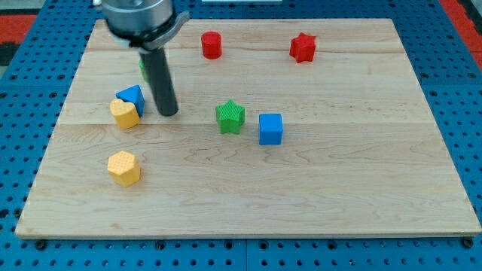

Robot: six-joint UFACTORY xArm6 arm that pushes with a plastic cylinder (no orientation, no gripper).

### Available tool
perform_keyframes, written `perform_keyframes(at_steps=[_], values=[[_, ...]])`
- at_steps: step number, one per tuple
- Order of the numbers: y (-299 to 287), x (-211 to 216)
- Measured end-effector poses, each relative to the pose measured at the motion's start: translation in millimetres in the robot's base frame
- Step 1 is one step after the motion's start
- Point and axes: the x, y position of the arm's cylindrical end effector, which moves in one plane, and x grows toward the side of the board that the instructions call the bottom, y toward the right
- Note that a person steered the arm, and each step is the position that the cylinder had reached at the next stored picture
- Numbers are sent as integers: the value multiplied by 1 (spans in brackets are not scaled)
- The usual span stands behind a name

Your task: Move the green star slightly to the down

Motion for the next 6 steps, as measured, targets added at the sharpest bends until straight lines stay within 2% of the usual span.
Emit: perform_keyframes(at_steps=[1, 2, 4, 6], values=[[64, -4], [90, 6], [58, 28], [59, 13]])
